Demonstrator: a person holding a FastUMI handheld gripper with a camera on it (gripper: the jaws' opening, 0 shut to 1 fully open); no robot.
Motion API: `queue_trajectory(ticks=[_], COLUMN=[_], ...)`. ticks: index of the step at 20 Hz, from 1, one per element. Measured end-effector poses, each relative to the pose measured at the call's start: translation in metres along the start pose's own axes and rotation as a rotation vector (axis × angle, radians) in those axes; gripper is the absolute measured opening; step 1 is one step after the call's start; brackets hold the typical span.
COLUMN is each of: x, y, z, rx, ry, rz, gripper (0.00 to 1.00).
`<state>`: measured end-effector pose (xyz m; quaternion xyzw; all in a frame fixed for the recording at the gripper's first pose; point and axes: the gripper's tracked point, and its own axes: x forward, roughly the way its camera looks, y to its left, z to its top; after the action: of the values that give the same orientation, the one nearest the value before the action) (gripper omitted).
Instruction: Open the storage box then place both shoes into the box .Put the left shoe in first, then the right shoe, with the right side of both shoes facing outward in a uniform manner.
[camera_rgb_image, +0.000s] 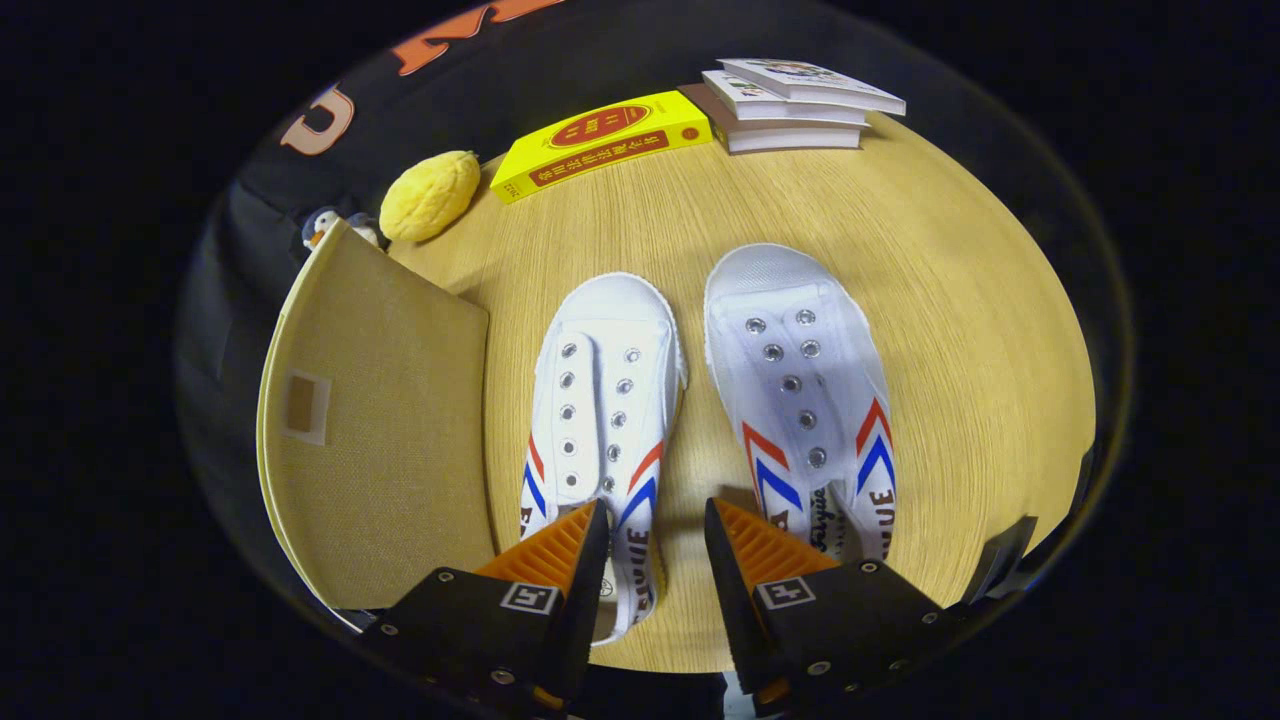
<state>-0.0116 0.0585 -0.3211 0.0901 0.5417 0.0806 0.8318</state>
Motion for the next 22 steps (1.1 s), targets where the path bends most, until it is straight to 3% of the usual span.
queue_trajectory(ticks=[7, 10, 15, 18, 22], x=[0.021, 0.024, 0.025, 0.023, 0.011], y=[0.011, 0.015, 0.013, 0.014, 0.032], z=[-0.001, -0.002, 0.001, 0.003, 0.007], rx=[-0.032, -0.043, 0.023, 0.061, 0.093], ry=[0.045, 0.091, 0.018, -0.052, -0.089], rz=[0.002, 0.026, 0.189, 0.236, 0.289], gripper=[0.53, 0.23, 0.15, 0.01, 0.0])
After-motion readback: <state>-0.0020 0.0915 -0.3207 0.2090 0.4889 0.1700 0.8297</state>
